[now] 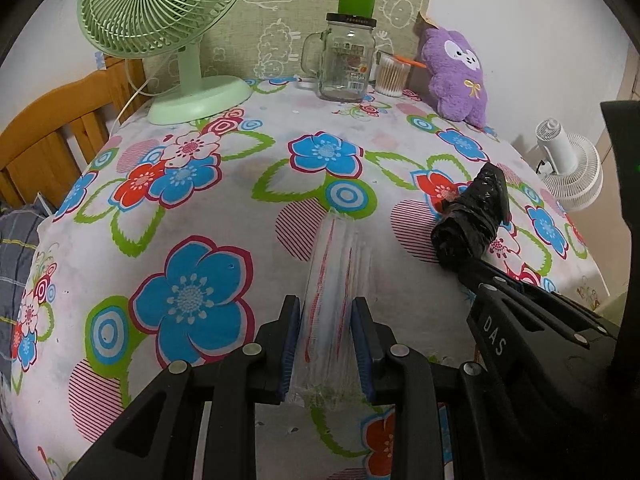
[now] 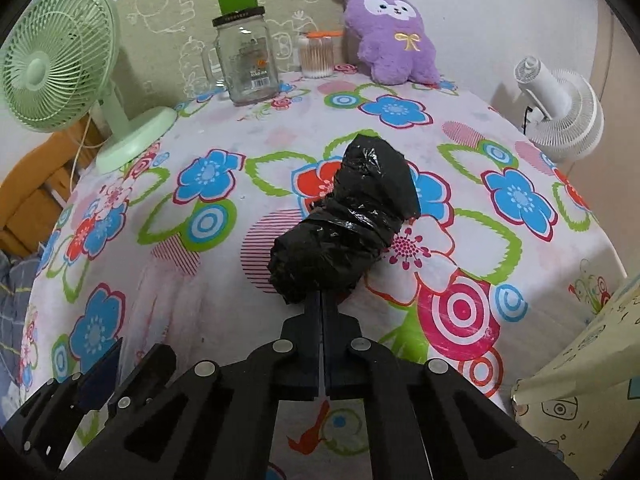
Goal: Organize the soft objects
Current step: 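Grasp the black plastic-wrapped bundle with the right tool and lift it, then carry the straw pack and black bundle toward the printed box with both tools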
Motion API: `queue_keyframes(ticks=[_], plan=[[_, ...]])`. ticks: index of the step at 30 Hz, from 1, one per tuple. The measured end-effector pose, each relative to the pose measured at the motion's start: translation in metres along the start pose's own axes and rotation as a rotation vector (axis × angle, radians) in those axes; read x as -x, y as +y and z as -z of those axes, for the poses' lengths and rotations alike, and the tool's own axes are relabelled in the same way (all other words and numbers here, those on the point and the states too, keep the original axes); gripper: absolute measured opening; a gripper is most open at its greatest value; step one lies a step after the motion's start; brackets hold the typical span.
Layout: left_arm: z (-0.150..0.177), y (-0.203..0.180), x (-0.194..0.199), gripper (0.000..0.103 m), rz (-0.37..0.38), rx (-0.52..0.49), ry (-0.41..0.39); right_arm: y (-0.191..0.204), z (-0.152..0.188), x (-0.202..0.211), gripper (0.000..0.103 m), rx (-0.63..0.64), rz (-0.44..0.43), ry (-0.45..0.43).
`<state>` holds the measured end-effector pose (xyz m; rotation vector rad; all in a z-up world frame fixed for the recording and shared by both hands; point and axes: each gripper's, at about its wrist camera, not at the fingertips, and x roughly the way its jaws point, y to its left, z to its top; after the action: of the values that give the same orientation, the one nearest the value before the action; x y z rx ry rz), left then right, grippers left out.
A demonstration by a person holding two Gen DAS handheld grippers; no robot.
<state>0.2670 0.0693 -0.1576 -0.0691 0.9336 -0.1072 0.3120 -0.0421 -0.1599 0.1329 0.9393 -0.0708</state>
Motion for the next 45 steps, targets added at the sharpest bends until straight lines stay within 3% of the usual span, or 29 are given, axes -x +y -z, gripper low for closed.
queue_keyframes(ticks=[13,45], plan=[[0.006,-0.001,0.013,0.025,-0.017,-0.010,-0.015,0.012,0.008,0.028,0.003,0.048,-0.060,-0.030],[0.049,-0.025,0.118,0.025,-0.034,0.027,-0.161,0.002,0.045,0.143,0.003,0.138,-0.147,-0.134]])
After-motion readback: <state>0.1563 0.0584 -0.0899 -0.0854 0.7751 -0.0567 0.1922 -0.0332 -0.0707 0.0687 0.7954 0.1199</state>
